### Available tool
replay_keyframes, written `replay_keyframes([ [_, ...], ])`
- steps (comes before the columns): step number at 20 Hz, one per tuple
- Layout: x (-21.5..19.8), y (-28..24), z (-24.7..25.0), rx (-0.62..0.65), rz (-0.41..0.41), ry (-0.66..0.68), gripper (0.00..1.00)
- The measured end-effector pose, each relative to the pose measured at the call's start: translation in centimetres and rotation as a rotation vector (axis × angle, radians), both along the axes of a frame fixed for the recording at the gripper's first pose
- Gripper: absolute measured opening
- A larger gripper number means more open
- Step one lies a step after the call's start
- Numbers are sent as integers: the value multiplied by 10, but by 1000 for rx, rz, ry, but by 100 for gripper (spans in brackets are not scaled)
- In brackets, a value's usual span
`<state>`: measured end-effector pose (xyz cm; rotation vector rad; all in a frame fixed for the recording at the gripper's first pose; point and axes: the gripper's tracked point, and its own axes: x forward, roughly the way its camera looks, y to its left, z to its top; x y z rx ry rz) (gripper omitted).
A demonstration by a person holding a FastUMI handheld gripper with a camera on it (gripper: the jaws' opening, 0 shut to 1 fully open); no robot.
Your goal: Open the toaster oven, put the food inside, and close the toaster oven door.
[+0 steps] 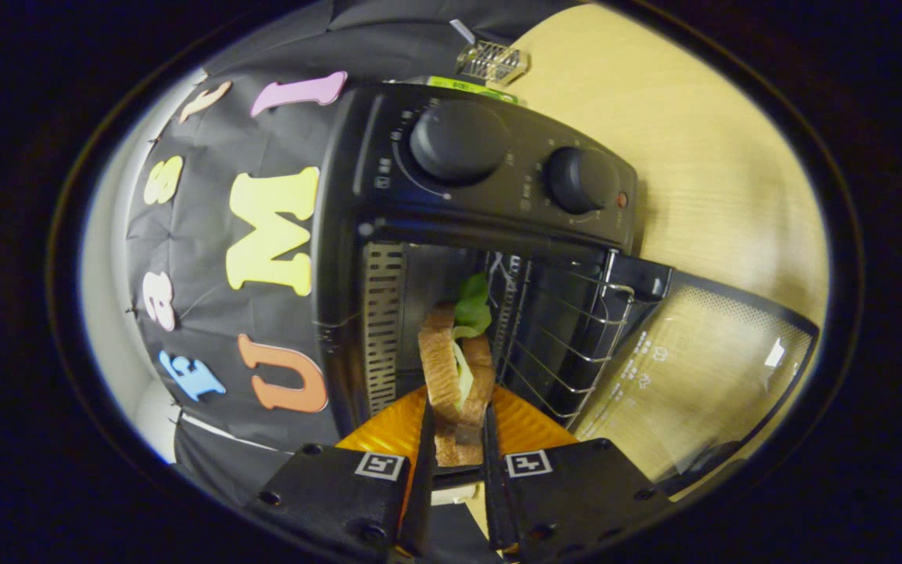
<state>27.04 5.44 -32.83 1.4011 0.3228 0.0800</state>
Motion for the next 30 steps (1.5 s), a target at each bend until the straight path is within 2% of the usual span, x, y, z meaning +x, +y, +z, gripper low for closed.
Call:
replay_keyframes([
  [4,5,13,-7,-61,17,37,43],
  [7,-1,14,-5,-156,37,74,81],
  [9,-7,17,-3,-212,72,103,82],
  [11,-17,18,-7,-314,120,139,89],
  [13,-29,19,-7,-423,163,166,100],
  [16,-47,23,-9,-553,231,214,100],
  [21,-95,29,13,-755,327,192,100],
  [26,-169,21,32,-1028,368,126,100],
  [30,-209,12,8,-1239,406,110,100],
])
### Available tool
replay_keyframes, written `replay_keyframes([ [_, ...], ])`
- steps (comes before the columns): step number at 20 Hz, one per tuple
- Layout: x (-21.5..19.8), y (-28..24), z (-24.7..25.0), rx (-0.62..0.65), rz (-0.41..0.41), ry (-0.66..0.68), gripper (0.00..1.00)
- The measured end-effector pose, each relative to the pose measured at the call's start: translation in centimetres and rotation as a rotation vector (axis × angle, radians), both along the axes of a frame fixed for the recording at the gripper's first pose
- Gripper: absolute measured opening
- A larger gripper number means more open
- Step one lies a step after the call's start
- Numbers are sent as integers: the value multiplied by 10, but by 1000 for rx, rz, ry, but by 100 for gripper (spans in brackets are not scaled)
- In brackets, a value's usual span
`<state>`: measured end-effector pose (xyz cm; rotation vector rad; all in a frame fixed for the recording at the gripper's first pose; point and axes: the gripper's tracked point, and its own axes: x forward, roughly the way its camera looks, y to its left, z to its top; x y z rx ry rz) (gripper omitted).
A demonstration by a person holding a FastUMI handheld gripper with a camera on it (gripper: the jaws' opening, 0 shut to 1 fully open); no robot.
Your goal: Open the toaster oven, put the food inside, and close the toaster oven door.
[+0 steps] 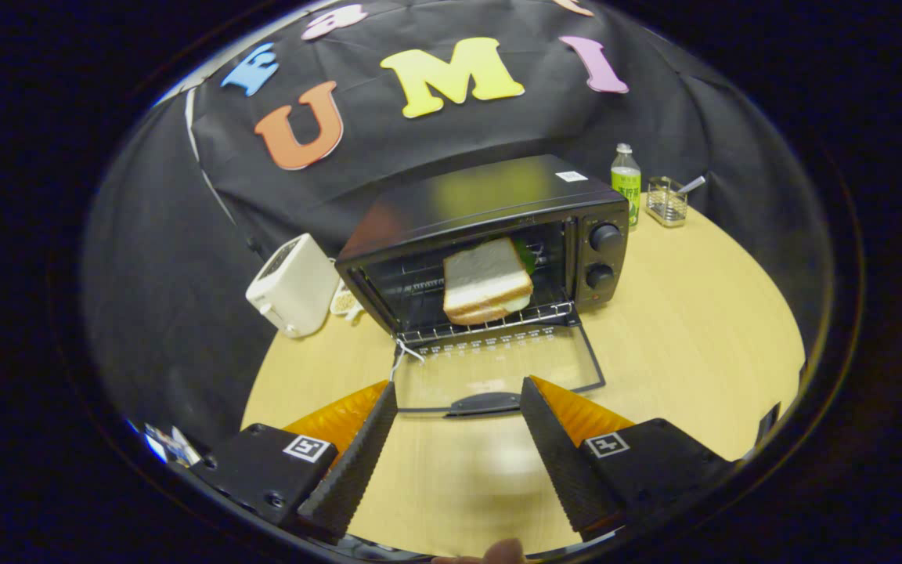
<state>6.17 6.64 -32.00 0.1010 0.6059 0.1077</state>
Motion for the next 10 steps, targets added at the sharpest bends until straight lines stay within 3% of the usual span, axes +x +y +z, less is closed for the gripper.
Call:
replay_keyframes([
  [4,-5,-9,-44,-120,13,9,100],
  [10,14,-8,-108,-106,-21,61,100],
])
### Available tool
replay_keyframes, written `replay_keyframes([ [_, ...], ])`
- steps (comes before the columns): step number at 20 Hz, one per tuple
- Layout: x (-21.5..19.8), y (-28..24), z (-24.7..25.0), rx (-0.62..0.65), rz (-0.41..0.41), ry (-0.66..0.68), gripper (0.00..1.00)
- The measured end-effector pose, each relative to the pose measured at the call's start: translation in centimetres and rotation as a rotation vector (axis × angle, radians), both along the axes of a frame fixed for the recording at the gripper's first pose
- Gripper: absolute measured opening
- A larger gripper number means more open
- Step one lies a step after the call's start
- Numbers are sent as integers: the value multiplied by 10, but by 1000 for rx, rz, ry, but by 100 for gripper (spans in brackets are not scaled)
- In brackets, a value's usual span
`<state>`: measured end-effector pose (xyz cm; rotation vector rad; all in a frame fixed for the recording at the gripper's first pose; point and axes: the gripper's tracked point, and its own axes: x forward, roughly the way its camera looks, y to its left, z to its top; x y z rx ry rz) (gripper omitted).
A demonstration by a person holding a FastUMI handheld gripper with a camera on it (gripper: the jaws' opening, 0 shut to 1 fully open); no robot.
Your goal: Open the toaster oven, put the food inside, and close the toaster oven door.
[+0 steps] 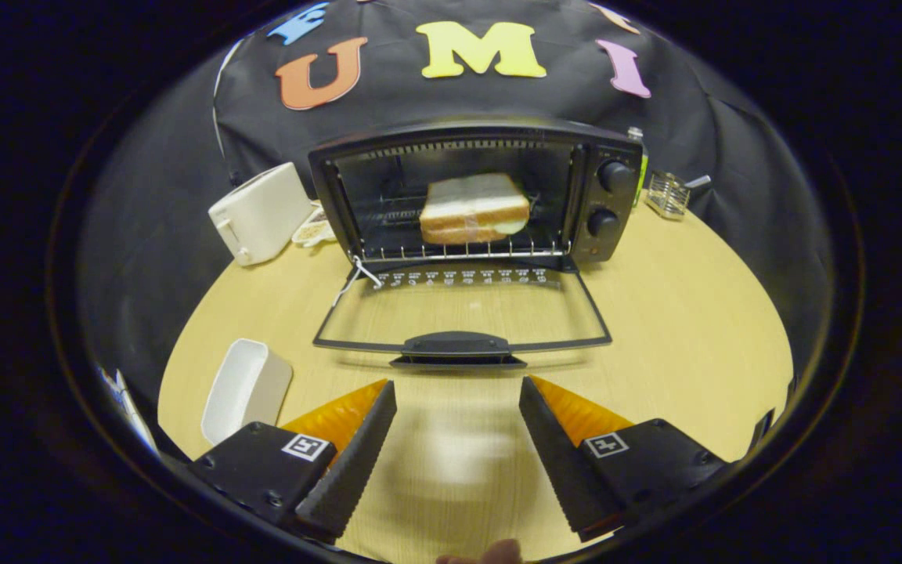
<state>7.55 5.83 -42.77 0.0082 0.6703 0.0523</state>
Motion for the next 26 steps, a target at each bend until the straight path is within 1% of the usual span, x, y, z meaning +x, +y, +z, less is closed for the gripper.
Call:
replay_keyframes([
  [3,11,-2,-20,11,-27,19,100],
  [6,23,-4,-28,18,-55,23,100],
  [8,31,-7,-27,-2,-61,7,100],
  [12,29,-7,-21,-30,-58,0,100],
  [16,19,-4,11,-16,-65,-47,100],
  [18,18,-1,35,-8,-60,-87,100],
  [22,27,4,76,-59,-27,-179,100],
  [24,36,7,100,-47,-23,-214,100],
  [26,49,11,145,-38,-29,-277,100],
])
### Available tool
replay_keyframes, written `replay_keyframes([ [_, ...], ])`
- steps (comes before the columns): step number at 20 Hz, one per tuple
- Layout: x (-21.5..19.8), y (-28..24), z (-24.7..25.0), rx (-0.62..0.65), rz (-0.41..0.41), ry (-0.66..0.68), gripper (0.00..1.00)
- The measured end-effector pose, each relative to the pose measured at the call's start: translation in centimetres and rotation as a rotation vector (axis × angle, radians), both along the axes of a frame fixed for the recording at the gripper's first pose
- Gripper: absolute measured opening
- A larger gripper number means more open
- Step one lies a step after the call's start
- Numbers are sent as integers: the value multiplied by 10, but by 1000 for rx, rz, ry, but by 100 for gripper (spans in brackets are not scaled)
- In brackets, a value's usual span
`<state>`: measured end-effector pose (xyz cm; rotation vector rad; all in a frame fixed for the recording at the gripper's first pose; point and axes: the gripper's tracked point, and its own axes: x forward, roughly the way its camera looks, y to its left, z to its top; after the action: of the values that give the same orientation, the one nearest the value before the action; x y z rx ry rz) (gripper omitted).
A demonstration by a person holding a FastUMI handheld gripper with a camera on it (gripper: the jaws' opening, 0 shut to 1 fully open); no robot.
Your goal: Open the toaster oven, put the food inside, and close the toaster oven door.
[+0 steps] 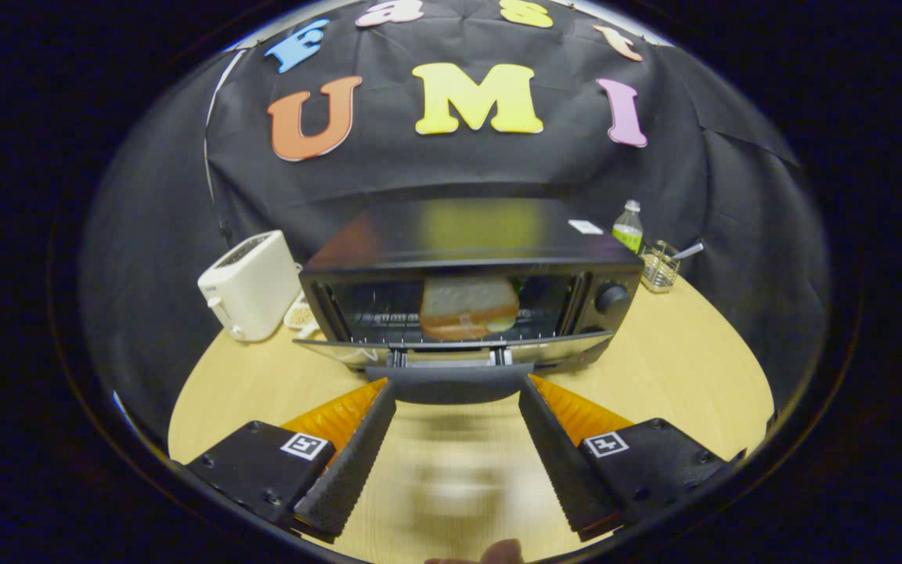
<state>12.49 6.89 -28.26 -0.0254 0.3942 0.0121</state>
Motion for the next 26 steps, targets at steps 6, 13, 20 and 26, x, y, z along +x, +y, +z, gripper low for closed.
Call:
replay_keyframes([
  [6,-28,12,129,38,33,-193,100],
  [13,-97,20,245,45,79,-341,100],
  [20,-163,21,281,-11,71,-433,100],
  [26,-204,12,270,30,33,-484,100],
])
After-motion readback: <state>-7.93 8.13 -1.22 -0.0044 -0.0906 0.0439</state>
